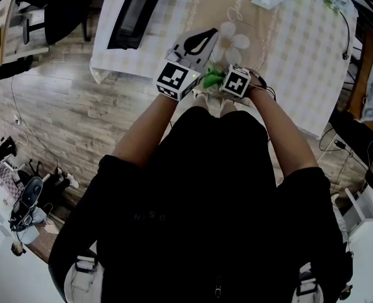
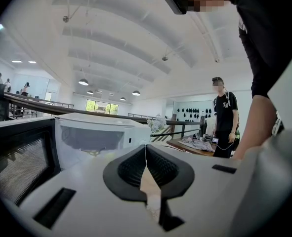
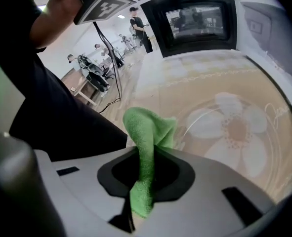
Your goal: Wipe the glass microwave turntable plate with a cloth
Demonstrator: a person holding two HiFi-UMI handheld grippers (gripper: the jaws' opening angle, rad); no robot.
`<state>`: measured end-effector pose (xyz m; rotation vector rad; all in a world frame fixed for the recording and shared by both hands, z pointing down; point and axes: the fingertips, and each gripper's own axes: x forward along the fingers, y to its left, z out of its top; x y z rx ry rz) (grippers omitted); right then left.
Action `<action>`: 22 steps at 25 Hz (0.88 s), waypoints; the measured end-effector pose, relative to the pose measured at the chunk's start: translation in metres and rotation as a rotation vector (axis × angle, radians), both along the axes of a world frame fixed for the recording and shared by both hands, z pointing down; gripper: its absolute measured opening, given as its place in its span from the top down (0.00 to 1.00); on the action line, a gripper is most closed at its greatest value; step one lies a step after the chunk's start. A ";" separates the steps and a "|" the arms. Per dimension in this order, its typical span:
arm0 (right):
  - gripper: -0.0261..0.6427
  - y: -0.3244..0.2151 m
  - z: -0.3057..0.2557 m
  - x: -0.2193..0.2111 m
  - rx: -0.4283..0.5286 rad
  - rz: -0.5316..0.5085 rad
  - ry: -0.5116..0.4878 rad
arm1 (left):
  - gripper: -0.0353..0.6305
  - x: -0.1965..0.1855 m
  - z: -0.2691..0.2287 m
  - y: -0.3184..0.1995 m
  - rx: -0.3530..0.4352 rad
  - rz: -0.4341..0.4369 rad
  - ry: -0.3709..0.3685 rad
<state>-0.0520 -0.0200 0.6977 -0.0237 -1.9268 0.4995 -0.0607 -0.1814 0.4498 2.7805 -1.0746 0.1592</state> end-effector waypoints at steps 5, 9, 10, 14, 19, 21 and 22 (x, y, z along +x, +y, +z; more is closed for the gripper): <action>0.87 -0.010 -0.005 0.011 0.028 0.001 0.012 | 0.91 0.004 -0.004 -0.002 0.005 0.000 0.007; 0.87 -0.048 -0.017 0.034 0.091 0.075 0.044 | 0.91 0.006 -0.003 -0.005 0.003 0.001 0.005; 0.87 -0.062 -0.021 0.040 0.121 0.096 0.047 | 0.91 0.006 -0.003 -0.005 0.003 0.001 0.006; 0.87 -0.122 -0.031 0.067 0.252 0.177 0.067 | 0.91 0.008 -0.002 -0.009 0.001 0.003 0.008; 0.87 -0.185 -0.033 0.103 0.391 0.243 0.148 | 0.91 0.010 0.000 -0.016 -0.004 0.002 0.010; 0.87 -0.200 -0.029 0.112 0.431 0.239 0.183 | 0.91 0.010 0.001 -0.018 -0.009 0.001 0.010; 0.87 -0.205 -0.026 0.116 0.447 0.231 0.202 | 0.91 0.009 0.001 -0.019 -0.011 0.001 0.009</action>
